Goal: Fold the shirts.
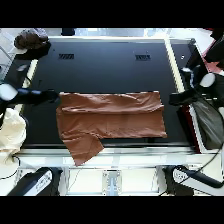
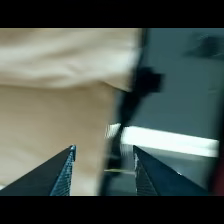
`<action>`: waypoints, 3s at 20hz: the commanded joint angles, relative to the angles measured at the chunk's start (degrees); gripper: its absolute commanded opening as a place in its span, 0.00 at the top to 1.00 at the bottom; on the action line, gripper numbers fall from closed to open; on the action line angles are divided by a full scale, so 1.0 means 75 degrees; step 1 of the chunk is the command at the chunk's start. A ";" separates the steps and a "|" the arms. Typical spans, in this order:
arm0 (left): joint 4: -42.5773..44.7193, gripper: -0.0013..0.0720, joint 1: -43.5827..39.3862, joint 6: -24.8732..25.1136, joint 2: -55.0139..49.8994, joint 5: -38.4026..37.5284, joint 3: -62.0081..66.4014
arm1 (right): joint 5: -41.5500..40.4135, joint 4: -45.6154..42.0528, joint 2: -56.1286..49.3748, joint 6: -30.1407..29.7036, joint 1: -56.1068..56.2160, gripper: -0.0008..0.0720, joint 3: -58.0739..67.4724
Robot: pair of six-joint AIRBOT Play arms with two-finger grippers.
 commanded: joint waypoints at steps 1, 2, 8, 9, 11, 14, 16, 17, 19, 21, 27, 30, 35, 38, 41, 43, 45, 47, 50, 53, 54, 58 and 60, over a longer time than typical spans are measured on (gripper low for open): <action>0.0516 0.10 0.0828 -0.2192 0.2704 -0.0286 -0.1708 | 0.0058 -0.0449 0.1189 0.0076 -0.0425 0.42 0.0041; 0.0425 0.10 0.1049 -0.2914 0.3351 -0.0478 -0.2346 | -0.0117 -0.0414 0.1387 0.0076 -0.0484 0.42 0.0044; -0.1746 0.10 0.1999 -0.2291 0.4255 -0.2984 -0.4876 | -0.0772 0.0099 0.1792 0.0067 -0.0487 0.42 0.0055; -0.1714 0.10 0.2066 -0.2107 0.3993 -0.2987 -0.5010 | -0.0796 0.0099 0.1784 0.0067 -0.0487 0.42 0.0055; -0.1582 0.10 0.2136 -0.1486 0.3348 -0.2967 -0.5021 | -0.0833 0.0096 0.1781 0.0067 -0.0487 0.42 0.0055; -0.1728 0.10 0.2136 -0.0624 0.2162 -0.2920 -0.5021 | -0.0892 0.0099 0.1781 0.0070 -0.0487 0.42 0.0055; -0.2113 0.10 0.2127 -0.0114 0.1276 -0.2710 -0.5021 | -0.0889 0.0102 0.1781 0.0073 -0.0487 0.42 0.0055; -0.2142 0.18 0.2122 0.0096 0.0842 -0.2591 -0.5021 | -0.0886 0.0111 0.1781 0.0073 -0.0487 0.42 0.0055; -0.2145 0.23 0.2122 0.0291 0.0169 -0.2355 -0.5018 | -0.0866 0.0178 0.1781 0.0076 -0.0487 0.42 0.0055; -0.2142 0.23 0.2122 0.0542 -0.0198 -0.2226 -0.5018 | -0.0836 0.0323 0.1781 0.0076 -0.0487 0.42 0.0055; -0.2145 0.24 0.1562 0.0656 -0.0289 -0.1716 -0.5021 | -0.0845 0.0927 0.1781 0.0082 -0.0487 0.42 0.0055; -0.2498 0.29 0.0889 0.0574 -0.0291 -0.1241 -0.5021 | -0.0842 0.1067 0.1781 0.0085 -0.0487 0.42 0.0055; -0.2605 0.61 0.0597 0.0347 -0.0501 -0.1204 -0.5021 | -0.0857 0.1131 0.1786 0.0163 -0.0487 0.42 0.0055; -0.3401 0.97 0.0597 0.0673 -0.0449 -0.1204 -0.4969 | -0.1139 0.0906 0.1891 0.0157 -0.0493 0.43 0.0166; -0.3803 0.97 0.0597 0.0691 -0.0178 -0.1349 -0.4625 | -0.1349 -0.0338 0.2212 0.0184 -0.0510 0.43 0.0347; -0.3806 0.97 0.0597 0.0688 0.0187 -0.1734 -0.4345 | -0.1154 -0.0603 0.2288 0.0775 -0.1137 0.43 -0.0353; -0.3841 0.97 0.0597 0.0656 0.0737 -0.1810 -0.4164 | -0.1215 0.0102 0.2256 0.1180 -0.2081 0.43 -0.1781; -0.4188 0.97 0.0600 0.0653 0.1346 -0.1757 -0.4112 | -0.1064 0.1349 0.2014 0.1090 -0.3060 0.52 -0.3281; -0.4310 0.97 0.0600 0.0653 0.1967 -0.1568 -0.4112 | 0.0411 0.3127 0.1043 -0.0542 -0.3940 0.51 -0.4252; -0.4310 0.97 0.0600 0.0656 0.2008 -0.1542 -0.4112 | 0.0749 0.3762 0.0085 -0.0994 -0.3853 0.30 -0.4348; -0.4310 0.97 0.0600 0.0653 0.2008 -0.1542 -0.4112 | 0.0627 0.3864 -0.0122 -0.0991 -0.3745 0.30 -0.4348; -0.4313 0.97 0.0600 0.0653 0.2008 -0.1545 -0.4112 | 0.0367 0.3867 -0.0787 -0.0973 -0.3226 0.30 -0.4398; -0.4310 0.97 0.0600 0.0653 0.2008 -0.1545 -0.4112 | 0.0315 0.3835 -0.1017 -0.0819 -0.3142 0.30 -0.4395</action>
